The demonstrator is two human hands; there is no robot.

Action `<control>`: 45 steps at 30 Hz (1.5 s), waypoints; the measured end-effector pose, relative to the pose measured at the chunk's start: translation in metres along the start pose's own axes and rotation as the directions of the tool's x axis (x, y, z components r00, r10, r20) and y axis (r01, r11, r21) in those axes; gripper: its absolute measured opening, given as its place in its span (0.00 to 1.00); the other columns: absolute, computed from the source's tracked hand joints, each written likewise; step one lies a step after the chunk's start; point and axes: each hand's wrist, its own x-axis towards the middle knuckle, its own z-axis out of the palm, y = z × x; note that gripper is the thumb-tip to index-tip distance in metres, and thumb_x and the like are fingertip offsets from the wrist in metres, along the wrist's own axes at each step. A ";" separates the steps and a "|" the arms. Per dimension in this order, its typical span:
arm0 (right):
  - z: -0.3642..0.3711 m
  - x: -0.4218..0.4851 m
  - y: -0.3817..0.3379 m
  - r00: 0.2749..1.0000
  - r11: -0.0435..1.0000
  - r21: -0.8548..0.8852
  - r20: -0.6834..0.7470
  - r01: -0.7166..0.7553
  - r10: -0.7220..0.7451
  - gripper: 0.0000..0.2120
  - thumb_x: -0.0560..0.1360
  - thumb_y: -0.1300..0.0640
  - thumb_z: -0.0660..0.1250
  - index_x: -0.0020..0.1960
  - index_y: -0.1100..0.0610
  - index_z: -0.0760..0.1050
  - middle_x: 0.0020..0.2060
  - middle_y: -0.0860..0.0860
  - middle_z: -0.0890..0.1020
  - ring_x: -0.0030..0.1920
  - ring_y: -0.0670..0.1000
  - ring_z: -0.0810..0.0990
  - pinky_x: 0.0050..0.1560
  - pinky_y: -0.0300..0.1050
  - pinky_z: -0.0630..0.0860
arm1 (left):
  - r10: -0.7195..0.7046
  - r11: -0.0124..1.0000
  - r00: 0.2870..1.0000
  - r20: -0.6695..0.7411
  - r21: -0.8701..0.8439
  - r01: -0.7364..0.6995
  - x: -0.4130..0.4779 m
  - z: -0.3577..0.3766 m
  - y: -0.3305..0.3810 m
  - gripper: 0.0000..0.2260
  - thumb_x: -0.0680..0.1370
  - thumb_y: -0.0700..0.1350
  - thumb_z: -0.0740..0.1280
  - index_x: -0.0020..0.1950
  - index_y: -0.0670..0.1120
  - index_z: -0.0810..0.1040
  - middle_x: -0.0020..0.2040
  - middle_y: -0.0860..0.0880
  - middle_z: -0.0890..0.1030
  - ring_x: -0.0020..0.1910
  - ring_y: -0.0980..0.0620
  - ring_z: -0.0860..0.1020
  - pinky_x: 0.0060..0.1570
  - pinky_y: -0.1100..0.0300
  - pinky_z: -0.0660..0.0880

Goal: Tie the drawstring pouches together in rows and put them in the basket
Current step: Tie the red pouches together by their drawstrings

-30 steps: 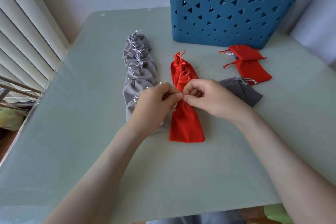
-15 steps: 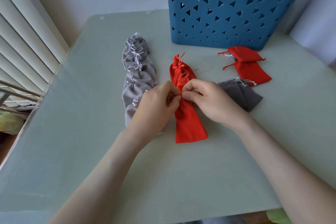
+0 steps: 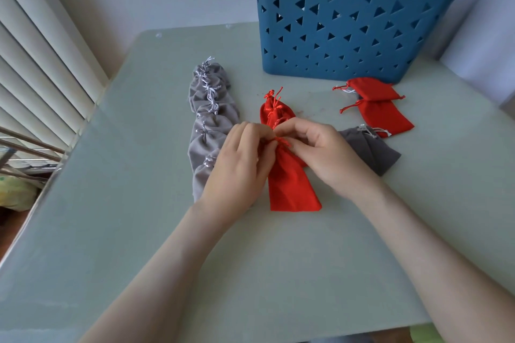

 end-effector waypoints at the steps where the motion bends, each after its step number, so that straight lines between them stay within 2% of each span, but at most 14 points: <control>1: 0.000 0.000 0.001 0.999 0.998 -0.049 -0.017 0.040 -0.041 0.13 0.78 0.65 0.62 0.47 0.48 0.78 0.39 0.43 0.82 0.43 0.41 0.78 0.47 0.35 0.73 | 0.010 1.000 1.000 -0.012 -0.016 -0.010 0.000 0.000 0.002 0.02 0.79 0.42 0.61 0.50 0.46 0.69 0.43 0.46 0.76 0.42 0.52 0.71 0.45 0.65 0.68; 4: 0.000 0.000 0.000 0.990 0.985 -0.122 -0.065 0.119 -0.127 0.11 0.75 0.61 0.64 0.46 0.46 0.78 0.39 0.43 0.82 0.43 0.44 0.78 0.47 0.37 0.73 | 0.026 0.999 0.999 -0.045 -0.027 -0.027 0.001 -0.002 0.005 0.03 0.78 0.41 0.61 0.49 0.47 0.69 0.42 0.46 0.76 0.42 0.52 0.71 0.45 0.69 0.66; 7: -0.001 -0.001 0.000 0.985 0.981 -0.122 -0.068 0.149 -0.158 0.12 0.75 0.62 0.64 0.45 0.44 0.78 0.38 0.42 0.82 0.41 0.41 0.78 0.46 0.35 0.74 | 0.032 0.999 0.997 -0.065 -0.002 -0.032 0.000 -0.003 0.006 0.03 0.78 0.39 0.62 0.49 0.46 0.70 0.41 0.46 0.76 0.42 0.51 0.71 0.47 0.71 0.64; 10: -0.001 -0.001 0.000 0.981 0.978 -0.121 -0.083 0.167 -0.178 0.12 0.75 0.62 0.64 0.45 0.45 0.78 0.37 0.43 0.82 0.40 0.41 0.78 0.45 0.34 0.73 | 0.020 0.999 0.997 -0.077 0.028 -0.018 0.000 -0.003 0.008 0.01 0.78 0.38 0.62 0.48 0.42 0.73 0.40 0.45 0.77 0.41 0.51 0.70 0.47 0.71 0.64; 14: 0.001 -0.001 0.001 0.975 0.979 -0.097 -0.113 0.179 -0.189 0.13 0.75 0.65 0.66 0.44 0.46 0.78 0.35 0.43 0.81 0.36 0.40 0.77 0.42 0.32 0.72 | -0.002 0.997 0.996 -0.091 0.079 0.009 0.001 -0.003 0.009 0.06 0.77 0.37 0.62 0.44 0.36 0.77 0.38 0.44 0.77 0.40 0.51 0.70 0.47 0.72 0.63; 19: 0.003 0.000 0.003 0.976 0.978 -0.127 -0.120 0.166 -0.182 0.08 0.73 0.58 0.64 0.44 0.45 0.76 0.34 0.41 0.80 0.37 0.40 0.76 0.43 0.37 0.72 | 0.013 0.997 0.996 -0.094 0.078 -0.006 0.003 -0.003 0.005 0.07 0.78 0.38 0.62 0.45 0.36 0.78 0.39 0.44 0.79 0.40 0.51 0.71 0.46 0.72 0.64; 22: 0.004 0.001 0.005 0.979 0.976 -0.150 -0.099 0.159 -0.175 0.07 0.74 0.58 0.64 0.44 0.46 0.76 0.35 0.41 0.79 0.38 0.39 0.75 0.44 0.37 0.71 | -0.062 0.998 0.995 -0.082 0.012 0.064 0.003 -0.002 0.007 0.08 0.78 0.39 0.62 0.46 0.38 0.78 0.41 0.45 0.80 0.42 0.52 0.73 0.48 0.73 0.65; 24: 0.004 0.001 0.006 0.980 0.975 -0.154 -0.087 0.162 -0.177 0.07 0.74 0.59 0.63 0.45 0.47 0.75 0.36 0.42 0.78 0.39 0.39 0.75 0.45 0.36 0.70 | -0.169 0.985 0.983 -0.068 -0.053 0.165 0.002 -0.003 0.008 0.06 0.78 0.42 0.63 0.49 0.42 0.77 0.44 0.48 0.79 0.44 0.54 0.74 0.48 0.75 0.66; 27: 0.003 0.001 0.006 0.982 0.978 -0.138 -0.079 0.157 -0.169 0.06 0.74 0.59 0.64 0.44 0.48 0.75 0.35 0.42 0.78 0.38 0.39 0.74 0.43 0.34 0.69 | -0.297 0.954 0.947 -0.125 -0.083 0.289 0.003 -0.003 0.009 0.07 0.76 0.47 0.68 0.49 0.46 0.73 0.45 0.52 0.74 0.40 0.52 0.75 0.43 0.71 0.69; 31: 0.003 0.001 0.006 0.987 0.987 -0.089 -0.075 0.134 -0.141 0.05 0.74 0.58 0.63 0.43 0.49 0.75 0.34 0.42 0.78 0.37 0.39 0.73 0.41 0.33 0.69 | -0.231 0.967 0.956 -0.181 0.065 0.246 0.002 0.000 0.005 0.11 0.77 0.48 0.65 0.43 0.41 0.78 0.42 0.45 0.73 0.41 0.47 0.73 0.44 0.59 0.69; 34: 0.004 0.001 0.005 0.989 0.991 -0.058 -0.072 0.122 -0.126 0.05 0.74 0.57 0.63 0.43 0.49 0.75 0.35 0.43 0.79 0.37 0.40 0.74 0.42 0.34 0.69 | -0.155 0.979 0.976 -0.152 0.112 0.173 0.002 0.001 0.005 0.08 0.78 0.44 0.65 0.46 0.40 0.81 0.42 0.42 0.75 0.41 0.47 0.74 0.44 0.61 0.69; 37: 0.004 0.001 0.007 0.992 0.995 -0.058 -0.091 0.077 -0.082 0.04 0.73 0.56 0.63 0.43 0.49 0.76 0.34 0.43 0.79 0.36 0.41 0.74 0.41 0.39 0.70 | -0.030 0.985 0.993 -0.115 0.163 0.049 0.002 0.001 0.003 0.08 0.78 0.40 0.63 0.44 0.38 0.80 0.39 0.42 0.76 0.39 0.47 0.71 0.42 0.59 0.68; 40: 0.001 0.004 0.012 0.981 0.979 -0.202 -0.178 0.034 -0.071 0.05 0.74 0.57 0.66 0.41 0.48 0.76 0.32 0.39 0.78 0.34 0.39 0.73 0.41 0.44 0.72 | 0.050 0.971 0.995 -0.091 0.237 -0.027 0.004 0.000 0.000 0.09 0.78 0.38 0.62 0.39 0.38 0.77 0.35 0.42 0.73 0.37 0.48 0.66 0.39 0.56 0.66; 45: -0.006 0.004 0.010 0.969 0.940 -0.341 -0.223 0.022 -0.104 0.05 0.75 0.63 0.66 0.42 0.55 0.75 0.31 0.41 0.75 0.34 0.39 0.71 0.39 0.35 0.68 | 0.061 0.969 0.994 -0.087 0.244 -0.038 0.004 0.001 0.004 0.10 0.78 0.37 0.60 0.38 0.37 0.75 0.36 0.42 0.71 0.38 0.49 0.64 0.42 0.60 0.63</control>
